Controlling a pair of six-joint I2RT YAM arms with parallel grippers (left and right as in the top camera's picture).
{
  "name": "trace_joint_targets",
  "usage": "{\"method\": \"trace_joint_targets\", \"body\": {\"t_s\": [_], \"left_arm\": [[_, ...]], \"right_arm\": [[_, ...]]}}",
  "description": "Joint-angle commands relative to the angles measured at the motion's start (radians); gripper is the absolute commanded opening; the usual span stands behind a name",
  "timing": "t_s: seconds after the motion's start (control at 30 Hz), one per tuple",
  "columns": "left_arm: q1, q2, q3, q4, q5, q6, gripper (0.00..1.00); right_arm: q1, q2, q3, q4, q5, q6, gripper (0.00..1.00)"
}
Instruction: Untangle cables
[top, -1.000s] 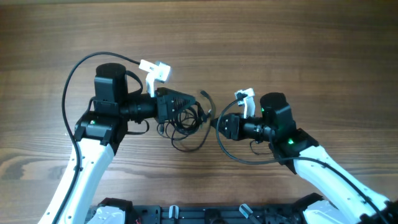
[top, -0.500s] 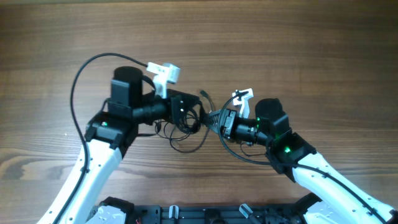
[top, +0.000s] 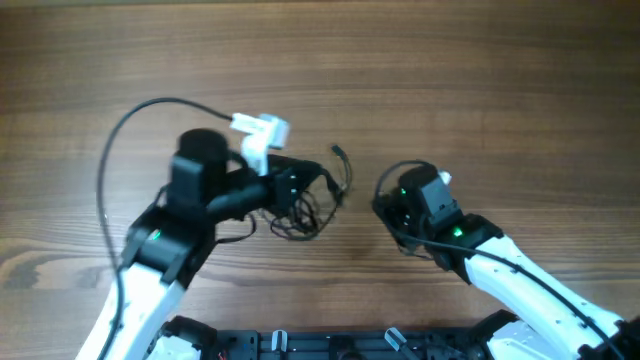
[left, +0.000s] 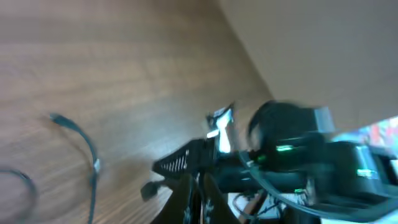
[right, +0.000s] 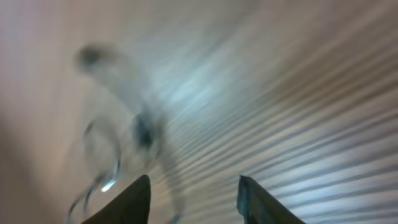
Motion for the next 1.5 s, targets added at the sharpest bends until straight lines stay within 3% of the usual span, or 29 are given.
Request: {"method": "trace_joint_targets", "body": {"t_s": [0.0, 0.07, 0.2, 0.3, 0.33, 0.43, 0.53, 0.6, 0.63, 0.7, 0.77, 0.9, 1.2, 1.27, 1.4, 1.47], "left_arm": [[0.05, -0.05, 0.02, -0.042, -0.046, -0.007, 0.04], [0.053, -0.053, 0.02, -0.046, -0.046, -0.006, 0.04], [0.053, -0.037, 0.02, -0.045, -0.106, -0.056, 0.04], [0.053, -0.019, 0.02, -0.057, -0.29, -0.282, 0.04], [0.053, -0.006, 0.02, -0.068, -0.386, -0.46, 0.04], [0.053, 0.027, 0.02, -0.089, -0.464, -0.733, 0.04], [0.053, 0.071, 0.02, -0.09, -0.464, -0.907, 0.04], [0.053, 0.094, 0.02, -0.091, -0.464, -0.983, 0.04], [0.053, 0.102, 0.02, -0.097, -0.464, -1.02, 0.04], [0.053, 0.116, 0.02, -0.135, -0.464, -1.143, 0.04], [0.052, 0.12, 0.02, -0.199, -0.464, -1.241, 0.04], [0.052, 0.12, 0.02, -0.253, -0.463, -1.263, 0.04], [0.025, 0.121, 0.019, -0.258, -0.464, -1.262, 0.04], [0.007, 0.129, 0.019, -0.266, -0.464, -1.262, 0.04], [-0.011, 0.173, 0.019, -0.295, -0.464, -1.251, 0.04], [-0.011, 0.206, 0.019, -0.333, -0.486, -1.219, 0.04]], "right_arm": [[-0.045, 0.004, -0.002, -0.001, 0.06, -0.029, 0.42], [-0.047, 0.004, -0.002, 0.051, 0.022, -0.109, 0.43], [-0.047, 0.003, -0.002, 0.25, -0.171, -0.503, 0.6], [-0.047, 0.003, -0.002, 0.359, -0.378, -0.692, 0.65], [-0.047, 0.003, -0.002, 0.405, -0.481, -0.753, 0.73], [-0.047, 0.003, -0.002, 0.442, -0.593, -0.772, 0.97], [-0.047, 0.003, -0.002, 0.447, -0.695, -0.828, 1.0], [-0.047, 0.004, -0.002, 0.447, -0.705, -0.673, 0.99], [-0.045, 0.004, -0.002, 0.449, -0.705, -0.577, 0.98], [-0.043, 0.004, -0.002, 0.464, -0.689, -0.466, 0.85], [-0.043, 0.004, -0.002, 0.474, -0.655, -0.277, 0.82], [-0.024, 0.005, -0.002, 0.476, -0.563, 0.107, 0.73], [0.192, 0.005, -0.002, 0.478, -0.288, 0.314, 0.72], [0.201, 0.005, -0.002, 0.502, -0.245, 0.36, 0.56], [0.201, 0.005, -0.002, 0.561, -0.208, 0.342, 0.09], [0.201, 0.005, -0.002, 0.588, -0.206, 0.265, 0.04]]}}
